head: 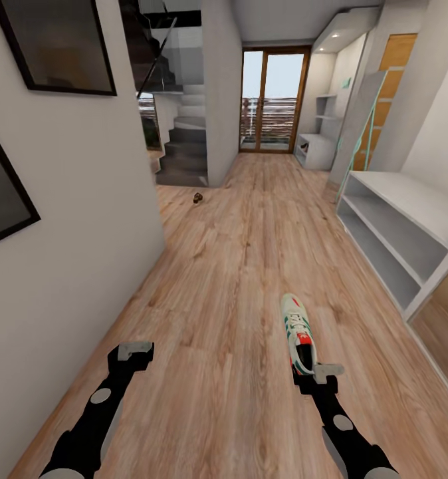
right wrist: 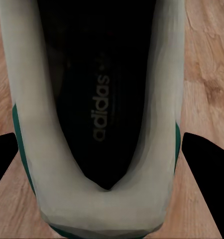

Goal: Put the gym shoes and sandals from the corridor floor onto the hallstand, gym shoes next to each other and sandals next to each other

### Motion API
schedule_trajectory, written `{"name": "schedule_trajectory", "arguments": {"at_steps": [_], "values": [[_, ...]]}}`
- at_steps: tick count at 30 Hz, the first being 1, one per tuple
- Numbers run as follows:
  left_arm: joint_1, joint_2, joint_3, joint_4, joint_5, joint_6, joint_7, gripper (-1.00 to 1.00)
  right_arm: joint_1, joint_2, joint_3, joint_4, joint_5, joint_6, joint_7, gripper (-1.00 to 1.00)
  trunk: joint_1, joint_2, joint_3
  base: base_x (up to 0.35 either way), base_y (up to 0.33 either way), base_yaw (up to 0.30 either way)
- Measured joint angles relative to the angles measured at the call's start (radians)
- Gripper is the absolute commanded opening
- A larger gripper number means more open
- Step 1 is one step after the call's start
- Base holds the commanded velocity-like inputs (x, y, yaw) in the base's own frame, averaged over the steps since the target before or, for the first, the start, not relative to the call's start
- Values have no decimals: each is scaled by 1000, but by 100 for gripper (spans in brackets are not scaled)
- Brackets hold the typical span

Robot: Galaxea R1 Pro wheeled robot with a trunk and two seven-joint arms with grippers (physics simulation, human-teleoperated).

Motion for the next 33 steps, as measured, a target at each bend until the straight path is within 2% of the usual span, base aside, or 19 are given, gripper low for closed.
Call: {"name": "schedule_trajectory", "arguments": {"at_steps": [9,33], "values": [[0,0,0,0,0,0,0,100,0,0,0,0,0,0,0,-100,0,0,10,338,0,0],[0,0,-1,0,0,-1,-1,100,0,0,0,0,0,0,0,-100,0,0,11,338,0,0]]}}
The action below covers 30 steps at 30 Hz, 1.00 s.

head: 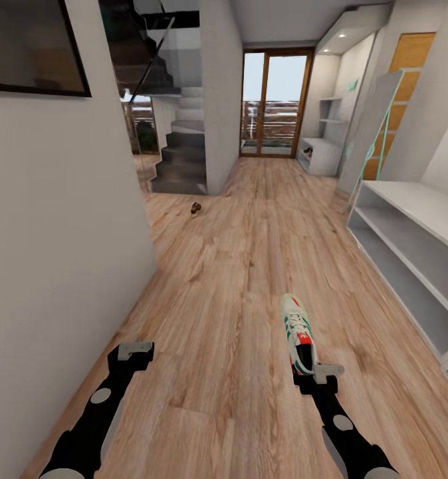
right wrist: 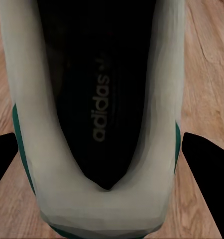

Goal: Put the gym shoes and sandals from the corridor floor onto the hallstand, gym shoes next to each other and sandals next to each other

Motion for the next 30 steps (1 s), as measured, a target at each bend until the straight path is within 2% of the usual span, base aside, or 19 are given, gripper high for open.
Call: {"name": "schedule_trajectory", "arguments": {"at_steps": [30], "values": [[1,0,0,0,0,0,0,100,0,-1,-2,0,0,0,-1,-100,0,0,0,338,0,0]]}}
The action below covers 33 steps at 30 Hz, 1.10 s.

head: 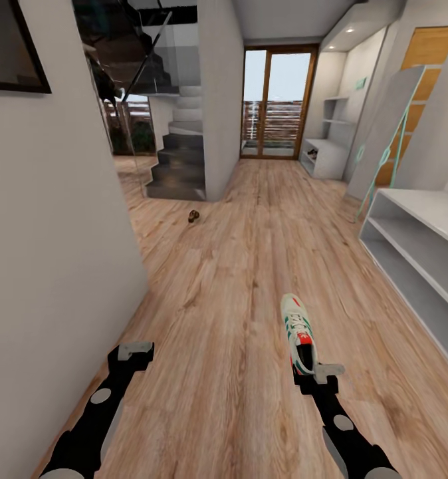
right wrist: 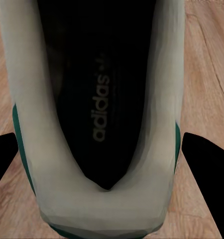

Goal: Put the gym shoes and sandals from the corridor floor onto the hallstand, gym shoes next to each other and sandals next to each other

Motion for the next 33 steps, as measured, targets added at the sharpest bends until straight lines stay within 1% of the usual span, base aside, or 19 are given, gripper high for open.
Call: {"name": "schedule_trajectory", "arguments": {"at_steps": [33], "values": [[0,0,0,0,0,0,0,100,0,0,0,0,0,0,0,-100,0,0,0,338,0,0]]}}
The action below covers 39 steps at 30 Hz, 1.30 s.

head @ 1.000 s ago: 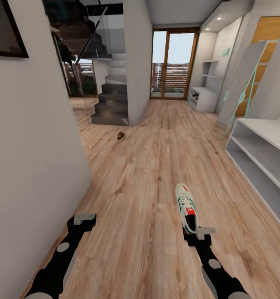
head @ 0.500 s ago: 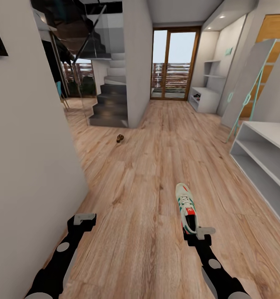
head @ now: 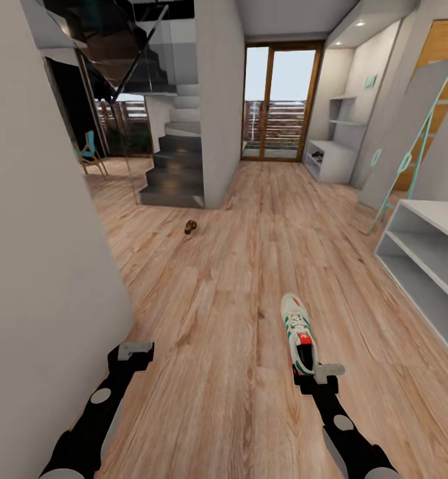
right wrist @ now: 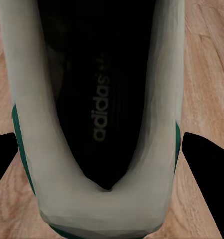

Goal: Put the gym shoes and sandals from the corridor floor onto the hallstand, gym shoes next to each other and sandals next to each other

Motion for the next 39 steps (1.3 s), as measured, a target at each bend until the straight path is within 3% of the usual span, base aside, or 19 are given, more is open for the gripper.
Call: {"name": "schedule_trajectory", "arguments": {"at_steps": [39], "values": [[0,0,0,0,0,0,-1,100,0,0,0,0,0,0,0,-100,0,0,0,338,0,0]]}}
